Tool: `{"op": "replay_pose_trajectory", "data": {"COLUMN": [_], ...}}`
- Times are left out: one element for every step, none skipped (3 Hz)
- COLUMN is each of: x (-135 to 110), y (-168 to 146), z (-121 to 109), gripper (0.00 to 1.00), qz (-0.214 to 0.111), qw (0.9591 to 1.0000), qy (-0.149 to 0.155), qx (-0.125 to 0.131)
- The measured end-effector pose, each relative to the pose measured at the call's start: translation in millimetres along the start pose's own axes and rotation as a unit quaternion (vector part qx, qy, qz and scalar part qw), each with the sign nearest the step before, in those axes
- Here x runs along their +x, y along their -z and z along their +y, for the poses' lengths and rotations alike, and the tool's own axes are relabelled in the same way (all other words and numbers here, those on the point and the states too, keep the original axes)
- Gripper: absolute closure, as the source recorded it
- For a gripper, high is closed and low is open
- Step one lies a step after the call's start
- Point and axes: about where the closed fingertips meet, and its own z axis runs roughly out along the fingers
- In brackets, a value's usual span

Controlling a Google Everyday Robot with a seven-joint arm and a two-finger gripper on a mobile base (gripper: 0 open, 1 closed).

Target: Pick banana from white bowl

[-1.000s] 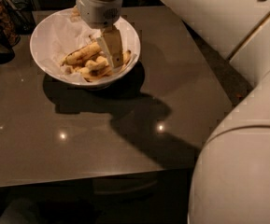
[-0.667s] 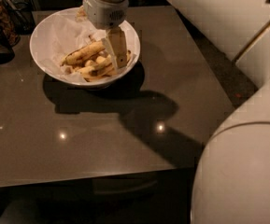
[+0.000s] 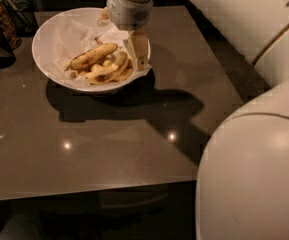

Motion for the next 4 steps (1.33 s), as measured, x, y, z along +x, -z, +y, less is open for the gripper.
{"op": "replay_pose_trajectory", "data": {"x": [11.1, 15.2, 17.1, 8.5], "y": [0.4, -0.3, -0.9, -11.9], "z": [-3.1, -9.0, -12.9, -20.5], "gripper": [0.22, 0.33, 0.33, 0.34], "qz": [-0.001, -0.003, -0.004, -0.015], "qw": [1.0, 1.0, 1.0, 0.9997], "qy": [-0.004, 0.0, 0.002, 0.015], "qx": [-0.001, -0.001, -0.001, -0.008]}}
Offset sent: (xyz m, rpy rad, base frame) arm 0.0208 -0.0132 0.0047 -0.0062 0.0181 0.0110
